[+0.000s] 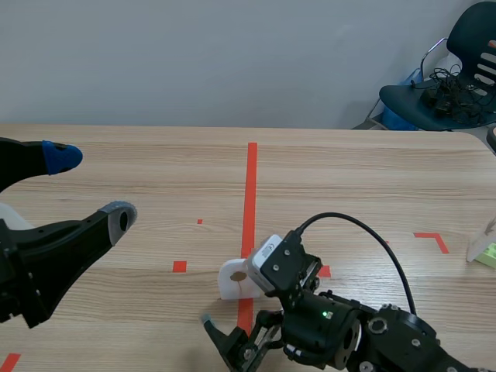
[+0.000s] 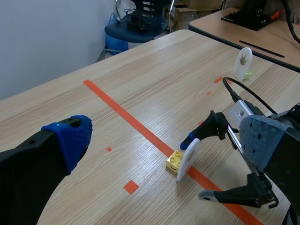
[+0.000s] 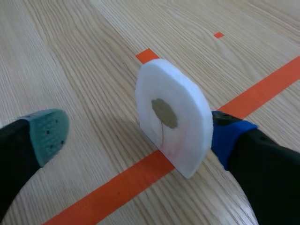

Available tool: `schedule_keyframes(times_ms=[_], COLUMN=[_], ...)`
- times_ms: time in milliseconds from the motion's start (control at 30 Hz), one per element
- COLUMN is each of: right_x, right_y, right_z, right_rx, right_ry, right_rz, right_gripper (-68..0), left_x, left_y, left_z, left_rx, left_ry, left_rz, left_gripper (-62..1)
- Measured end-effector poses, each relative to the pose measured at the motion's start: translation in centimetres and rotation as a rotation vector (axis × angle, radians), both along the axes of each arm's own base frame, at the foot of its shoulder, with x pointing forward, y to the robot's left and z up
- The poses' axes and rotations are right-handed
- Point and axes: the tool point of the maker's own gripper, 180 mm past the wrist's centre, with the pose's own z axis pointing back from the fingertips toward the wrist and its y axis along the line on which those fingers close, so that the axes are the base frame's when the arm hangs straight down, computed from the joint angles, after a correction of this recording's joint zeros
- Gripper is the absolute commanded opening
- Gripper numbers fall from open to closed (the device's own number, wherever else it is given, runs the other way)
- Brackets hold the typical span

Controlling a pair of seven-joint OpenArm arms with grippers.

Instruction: Do the leaf sorting experiment

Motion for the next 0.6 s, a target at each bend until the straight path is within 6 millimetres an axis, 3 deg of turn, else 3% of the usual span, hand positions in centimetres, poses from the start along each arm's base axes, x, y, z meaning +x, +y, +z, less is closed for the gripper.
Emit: schedule_keyframes(times_ms=[133, 267, 467, 600], right_x=[-0.5, -0.5, -0.1, 0.8], right_y=[0.4, 0.1, -1.2, -4.7], right_z=[-0.2, -0.2, 2.0, 5.7], right_rx=[-0.01, -0.015, 0.029, 0.062], right_ry=[0.008, 0.0, -0.084, -0.149], right_rz=[0.018, 0.001, 0.004, -0.099], right_gripper=[-48.6, -60.6, -61.1, -61.1], left_x=[0.0, 0.0, 0.0, 0.0], left_y=[0.0, 0.0, 0.0, 0.0], left_z=[0.0, 0.0, 0.0, 0.0], left_rx=[-0.001, 0.0, 0.0, 0.0], left_ry=[-0.001, 0.0, 0.0, 0.001], left_rz=[0.0, 0.0, 0.001, 0.001], left_gripper=[1.4, 1.4, 1.4, 1.4])
